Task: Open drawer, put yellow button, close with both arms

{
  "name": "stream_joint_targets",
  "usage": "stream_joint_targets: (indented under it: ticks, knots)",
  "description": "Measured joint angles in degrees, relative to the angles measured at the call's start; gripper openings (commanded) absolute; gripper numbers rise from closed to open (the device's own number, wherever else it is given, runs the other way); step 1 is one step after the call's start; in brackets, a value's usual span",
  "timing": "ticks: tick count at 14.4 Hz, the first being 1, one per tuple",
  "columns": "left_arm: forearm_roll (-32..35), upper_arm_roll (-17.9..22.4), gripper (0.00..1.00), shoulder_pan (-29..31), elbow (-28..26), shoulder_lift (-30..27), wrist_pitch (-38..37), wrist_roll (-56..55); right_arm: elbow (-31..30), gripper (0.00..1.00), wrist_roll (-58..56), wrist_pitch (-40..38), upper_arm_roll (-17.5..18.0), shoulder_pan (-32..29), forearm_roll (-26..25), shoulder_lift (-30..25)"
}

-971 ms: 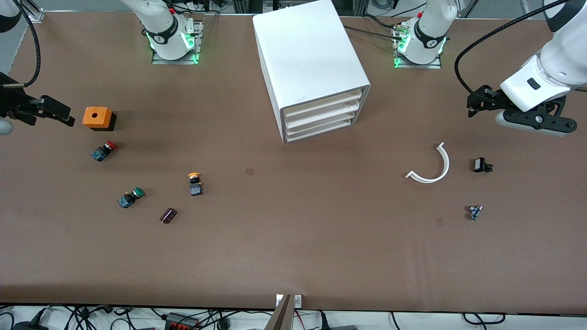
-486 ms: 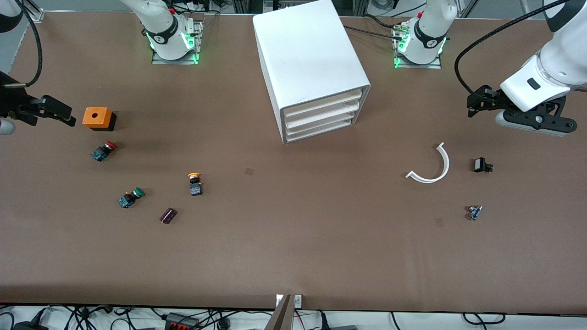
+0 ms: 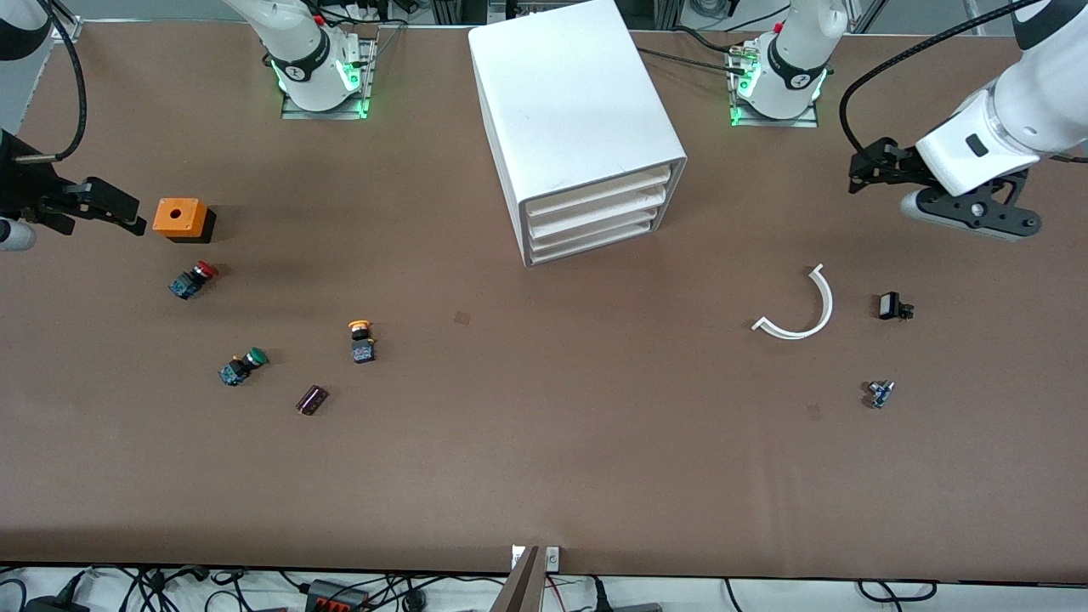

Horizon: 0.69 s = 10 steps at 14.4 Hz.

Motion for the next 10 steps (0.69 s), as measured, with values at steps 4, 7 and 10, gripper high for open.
stream_joint_targets:
  ticks: [4,7,10]
  knots:
    - [-9.6,-0.7,1.00,-1.3,-0.1,4.1,-4.3,0.0,-0.1,1.00,0.0,0.0,0.0,0.2,0.0,1.0]
    - [-17.4,-1.8,1.00,-3.7,-0.2,10.7,-4.5,0.0,-0.2,1.00,0.0,1.0,0.1,2.0,0.0,3.6]
    - [-27.1,-2.5,1.00,-5.5,-0.1,15.6,-4.4,0.8,-0.3,1.00,0.0,3.1,0.3,3.7,0.0,7.2]
